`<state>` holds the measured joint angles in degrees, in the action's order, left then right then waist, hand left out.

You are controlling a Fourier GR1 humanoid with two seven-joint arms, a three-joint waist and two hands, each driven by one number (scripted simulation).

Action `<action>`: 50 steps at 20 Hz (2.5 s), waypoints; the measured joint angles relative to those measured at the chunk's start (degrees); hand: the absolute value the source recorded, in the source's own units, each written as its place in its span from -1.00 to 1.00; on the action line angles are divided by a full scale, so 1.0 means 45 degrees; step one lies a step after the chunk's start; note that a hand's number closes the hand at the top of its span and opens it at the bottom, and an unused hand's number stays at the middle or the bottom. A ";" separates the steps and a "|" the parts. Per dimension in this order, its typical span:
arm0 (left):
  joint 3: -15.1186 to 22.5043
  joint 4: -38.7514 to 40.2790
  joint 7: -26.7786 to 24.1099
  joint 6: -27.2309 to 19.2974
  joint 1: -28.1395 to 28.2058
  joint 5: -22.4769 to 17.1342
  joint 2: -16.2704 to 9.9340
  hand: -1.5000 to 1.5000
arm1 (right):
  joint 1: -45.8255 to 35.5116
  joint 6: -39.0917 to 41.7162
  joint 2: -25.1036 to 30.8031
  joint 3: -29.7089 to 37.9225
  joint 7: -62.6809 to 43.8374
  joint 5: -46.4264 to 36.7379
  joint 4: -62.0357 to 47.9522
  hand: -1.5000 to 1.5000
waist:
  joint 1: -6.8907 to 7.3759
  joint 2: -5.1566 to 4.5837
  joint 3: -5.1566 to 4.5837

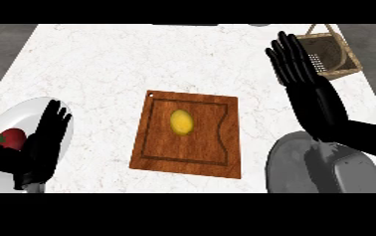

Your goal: Pick the lemon from the cutting board and place it in the basket

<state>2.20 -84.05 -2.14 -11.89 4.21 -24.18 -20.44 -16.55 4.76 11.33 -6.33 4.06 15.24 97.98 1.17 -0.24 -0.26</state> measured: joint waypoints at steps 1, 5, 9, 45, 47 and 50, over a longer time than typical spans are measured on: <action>0.0039 -0.0225 0.0020 0.0086 0.0042 0.0101 -0.0094 0.00 | -0.0396 0.0078 0.0003 0.0047 -0.0105 0.0001 -0.0339 1.00 | -0.0016 0.0009 0.0017; 0.0755 -0.0632 -0.0295 0.0662 -0.1205 0.1165 -0.0744 0.00 | -0.1467 0.0691 -0.0176 -0.0726 -0.0238 -0.0427 -0.2050 1.00 | 0.0035 -0.0074 0.0045; 0.1700 -0.1181 -0.0372 0.1551 -0.2336 0.1952 -0.1284 0.00 | -0.2245 0.1904 -0.0761 -0.2521 0.0792 -0.1239 -0.2937 -1.00 | 0.0232 -0.0142 0.0077; 0.1708 -0.0711 -0.0074 0.2461 -0.3347 0.3291 -0.0742 0.00 | -0.6943 0.6573 0.0900 -0.4616 -1.1272 -0.5611 0.0350 -1.00 | -0.0351 0.0101 0.0055; 0.1582 -0.1129 0.0101 0.2607 -0.3054 0.3318 -0.0743 0.00 | -0.6610 0.6757 0.0863 -0.4405 -1.1344 -0.5722 0.0768 -1.00 | -0.0303 0.0097 0.0055; 0.1515 -0.1307 0.0366 0.2721 -0.3139 0.3533 -0.0518 0.00 | -0.6258 0.6742 0.0442 -0.4318 -1.1164 -0.6364 0.0708 -1.00 | -0.0263 0.0080 0.0055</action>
<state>9.01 -89.93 -0.50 0.36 -9.91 -8.28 -22.77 -44.71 35.10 13.32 -25.76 -46.17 -13.40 101.17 -0.01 0.12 -0.01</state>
